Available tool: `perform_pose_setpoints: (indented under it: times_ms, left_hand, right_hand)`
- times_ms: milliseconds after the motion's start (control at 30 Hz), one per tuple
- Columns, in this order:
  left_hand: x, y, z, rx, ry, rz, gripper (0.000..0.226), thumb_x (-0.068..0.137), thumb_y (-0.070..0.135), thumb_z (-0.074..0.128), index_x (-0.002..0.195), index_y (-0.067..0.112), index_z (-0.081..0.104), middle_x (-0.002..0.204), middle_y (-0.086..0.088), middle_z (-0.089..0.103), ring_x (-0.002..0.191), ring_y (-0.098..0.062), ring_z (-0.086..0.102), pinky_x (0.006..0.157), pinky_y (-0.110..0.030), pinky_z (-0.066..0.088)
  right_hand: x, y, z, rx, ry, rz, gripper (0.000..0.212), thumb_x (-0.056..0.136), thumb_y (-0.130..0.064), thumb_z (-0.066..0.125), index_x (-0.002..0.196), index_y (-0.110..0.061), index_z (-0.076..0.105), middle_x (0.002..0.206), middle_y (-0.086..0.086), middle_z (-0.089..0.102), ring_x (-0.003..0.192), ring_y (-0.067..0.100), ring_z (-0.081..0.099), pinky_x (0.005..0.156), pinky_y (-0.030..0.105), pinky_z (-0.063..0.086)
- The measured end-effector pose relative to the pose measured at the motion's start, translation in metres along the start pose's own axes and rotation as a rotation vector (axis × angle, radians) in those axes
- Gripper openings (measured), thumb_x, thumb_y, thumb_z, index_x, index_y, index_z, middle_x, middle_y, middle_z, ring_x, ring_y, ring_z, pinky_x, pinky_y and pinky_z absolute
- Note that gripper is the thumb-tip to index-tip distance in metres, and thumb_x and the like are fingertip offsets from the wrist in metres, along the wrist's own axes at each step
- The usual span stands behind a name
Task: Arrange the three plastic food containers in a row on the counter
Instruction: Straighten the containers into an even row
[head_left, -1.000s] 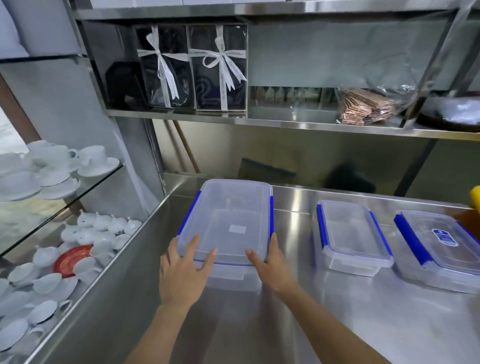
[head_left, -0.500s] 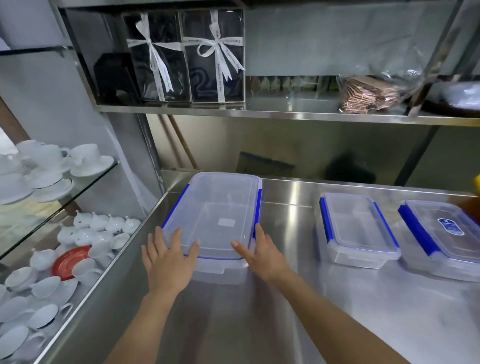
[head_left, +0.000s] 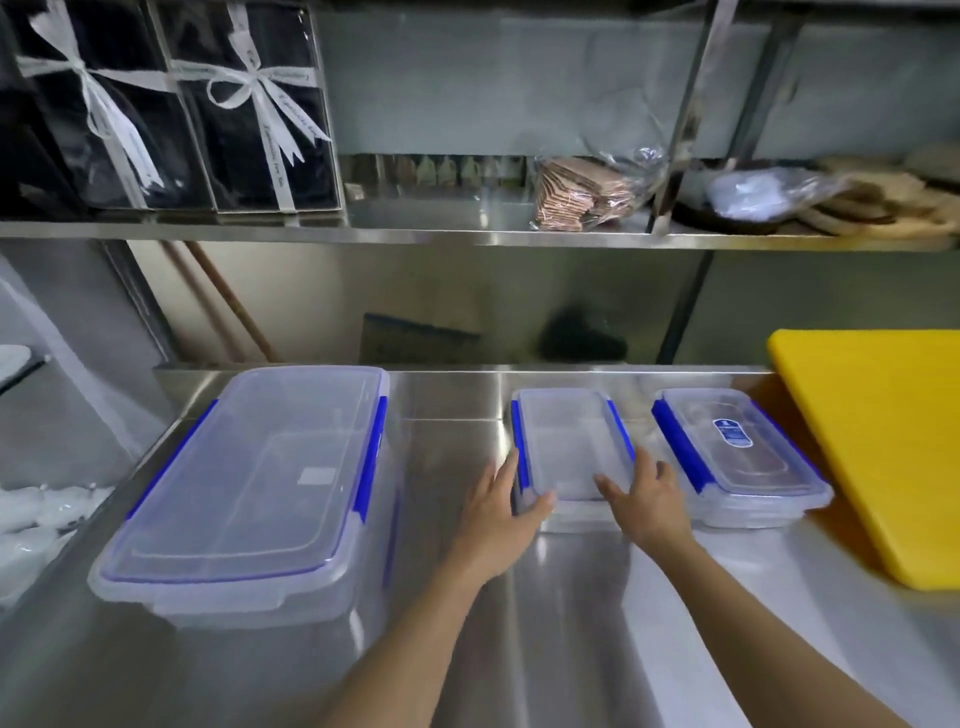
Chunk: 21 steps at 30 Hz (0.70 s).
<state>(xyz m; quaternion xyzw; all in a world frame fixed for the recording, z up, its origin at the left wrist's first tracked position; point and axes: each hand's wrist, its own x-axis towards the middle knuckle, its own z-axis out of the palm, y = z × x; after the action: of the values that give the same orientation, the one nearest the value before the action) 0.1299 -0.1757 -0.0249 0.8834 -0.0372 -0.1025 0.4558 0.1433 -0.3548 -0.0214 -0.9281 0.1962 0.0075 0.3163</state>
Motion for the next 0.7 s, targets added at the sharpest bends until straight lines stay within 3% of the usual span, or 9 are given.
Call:
perform_pose_setpoints:
  times_ms: [100,233,467,700]
  left_hand:
    - [0.013,0.002,0.029,0.007,-0.074,-0.070,0.074,0.082,0.062,0.046,0.143,0.041,0.010,0.158,-0.003,-0.003,0.144,-0.021,0.001,0.114,-0.042,0.008]
    - [0.018,-0.005,0.045,0.125,-0.005,-0.091,0.074,0.081,0.064,0.045,0.143,0.039,0.015,0.158,-0.002,-0.007,0.143,-0.024,0.007,0.114,-0.042,0.010]
    - [0.011,-0.033,0.030,0.182,0.162,-0.048,0.068,0.082,0.060,0.046,0.141,0.040,0.018,0.157,0.000,0.002,0.141,-0.024,0.013,0.113,-0.040,0.016]
    - [0.008,-0.039,0.018,0.305,0.100,-0.081,0.075,0.080,0.067,0.042,0.140,0.046,0.003,0.157,0.005,-0.008,0.143,-0.023,0.008,0.115,-0.044,0.009]
  right_hand:
    - [0.006,0.014,0.005,0.136,-0.058,0.023,0.074,0.086,-0.041,0.055,0.143,-0.016,0.016,0.143,0.021,0.034,0.129,0.038,0.038,0.107,0.049,0.035]
    - [0.005,0.013,0.021,0.201,-0.052,-0.030,0.064,0.087,-0.041,0.053,0.137,-0.012,0.026,0.128,0.023,0.048,0.112,0.038,0.054,0.089,0.040,0.043]
    - [0.000,-0.002,0.044,0.134,-0.064,-0.146,0.065,0.088,-0.048,0.047,0.138,-0.014,0.023,0.124,0.017,0.047,0.103,0.033,0.057,0.082,0.040,0.048]
    - [-0.002,-0.008,0.054,0.029,-0.088,-0.141,0.072,0.090,-0.051,0.038,0.143,-0.014,0.008,0.131,0.015,0.040,0.104,0.031,0.057,0.079,0.041,0.051]
